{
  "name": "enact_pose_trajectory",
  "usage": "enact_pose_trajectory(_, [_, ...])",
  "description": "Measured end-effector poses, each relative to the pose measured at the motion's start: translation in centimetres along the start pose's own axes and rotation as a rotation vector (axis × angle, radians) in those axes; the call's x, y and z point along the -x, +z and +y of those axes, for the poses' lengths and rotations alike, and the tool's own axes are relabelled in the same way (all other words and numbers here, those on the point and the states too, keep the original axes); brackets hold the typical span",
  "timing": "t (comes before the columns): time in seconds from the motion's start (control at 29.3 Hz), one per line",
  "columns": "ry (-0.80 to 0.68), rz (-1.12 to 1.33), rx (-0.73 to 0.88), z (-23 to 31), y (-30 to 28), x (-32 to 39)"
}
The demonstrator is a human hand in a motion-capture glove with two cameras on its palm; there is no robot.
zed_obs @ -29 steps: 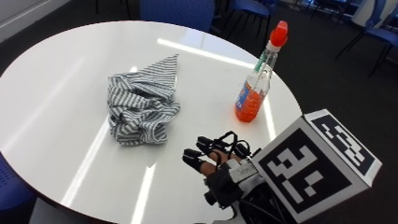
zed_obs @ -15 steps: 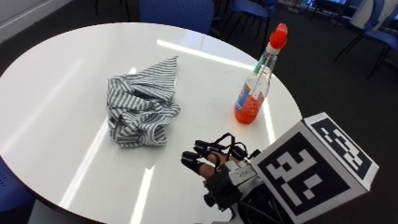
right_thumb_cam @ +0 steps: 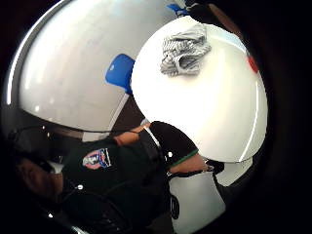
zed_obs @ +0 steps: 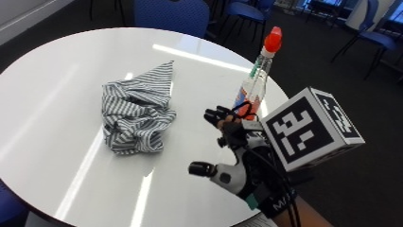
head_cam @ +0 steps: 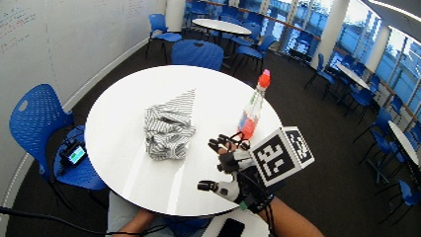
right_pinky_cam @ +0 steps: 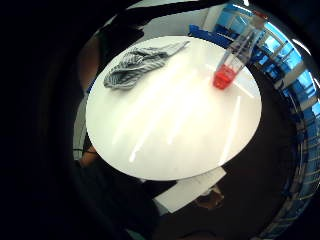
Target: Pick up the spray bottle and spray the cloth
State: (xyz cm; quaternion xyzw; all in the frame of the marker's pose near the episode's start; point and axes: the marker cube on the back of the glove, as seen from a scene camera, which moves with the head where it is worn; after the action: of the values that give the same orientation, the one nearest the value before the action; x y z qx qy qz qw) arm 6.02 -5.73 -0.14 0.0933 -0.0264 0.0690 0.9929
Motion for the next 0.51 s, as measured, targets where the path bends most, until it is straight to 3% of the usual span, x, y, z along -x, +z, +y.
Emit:
enact_pose_trajectory(0.27, [0.168,-0.297,-0.244,-7.5,-1.4,-5.7])
enact_pose_trajectory(0.51, [0.47,-0.45,-0.582,-10.9,-2.3,-11.4])
